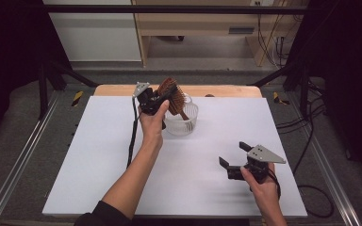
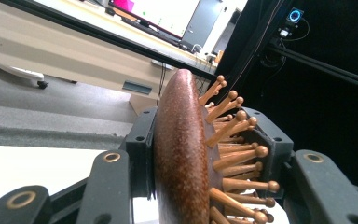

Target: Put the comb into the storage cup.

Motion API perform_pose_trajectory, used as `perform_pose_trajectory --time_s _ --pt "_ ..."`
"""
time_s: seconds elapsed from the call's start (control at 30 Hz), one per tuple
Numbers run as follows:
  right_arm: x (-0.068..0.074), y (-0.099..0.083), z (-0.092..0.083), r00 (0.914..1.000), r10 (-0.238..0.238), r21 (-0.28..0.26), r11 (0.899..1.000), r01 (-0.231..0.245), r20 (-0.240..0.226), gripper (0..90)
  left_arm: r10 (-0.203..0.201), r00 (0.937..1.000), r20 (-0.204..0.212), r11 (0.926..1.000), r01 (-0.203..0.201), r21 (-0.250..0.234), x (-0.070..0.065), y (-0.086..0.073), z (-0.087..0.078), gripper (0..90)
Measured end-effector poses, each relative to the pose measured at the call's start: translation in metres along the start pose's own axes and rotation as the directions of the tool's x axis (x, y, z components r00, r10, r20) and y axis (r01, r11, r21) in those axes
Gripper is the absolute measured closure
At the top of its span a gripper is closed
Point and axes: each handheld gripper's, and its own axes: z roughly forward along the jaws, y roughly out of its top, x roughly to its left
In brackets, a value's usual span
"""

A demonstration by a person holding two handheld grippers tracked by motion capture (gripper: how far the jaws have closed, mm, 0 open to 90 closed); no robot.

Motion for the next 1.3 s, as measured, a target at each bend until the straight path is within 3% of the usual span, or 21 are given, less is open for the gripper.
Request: perform_pose_trajectory --time_s 0.2,0.4,0.67,0.97,1.3 --pt "0.0 0.0 0.001 1.0 -0.002 -0.001 1.0 0.002 0.004 3.7 0.012 0.9999 0.006 0.9999 -0.012 0.005 0.005 -0.001 -0.005 50.6" --pt "0.002 0.0 0.001 0.9999 -0.01 0.002 1.0 0.01 -0.001 3.7 0.04 0.999 0.017 0.9982 -0.041 0.045 0.011 0.001 -0.013 49.5" --pt "0.002 0.0 0.002 0.9999 -0.012 0.004 1.0 0.012 -0.003 3.7 0.009 0.9998 0.019 0.9978 -0.01 0.066 0.022 0.001 -0.019 48.6" --pt "0.002 0.0 0.003 0.9999 -0.012 0.009 1.0 0.012 -0.005 3.7 0.002 0.9998 0.022 0.9969 -0.004 0.079 0.03 0.001 -0.022 47.7" --pt "0.003 0.0 0.004 0.9999 -0.014 0.014 1.0 0.014 -0.009 3.7 -0.047 0.9987 0.02 0.9952 0.045 0.087 0.042 -0.002 -0.025 46.7"
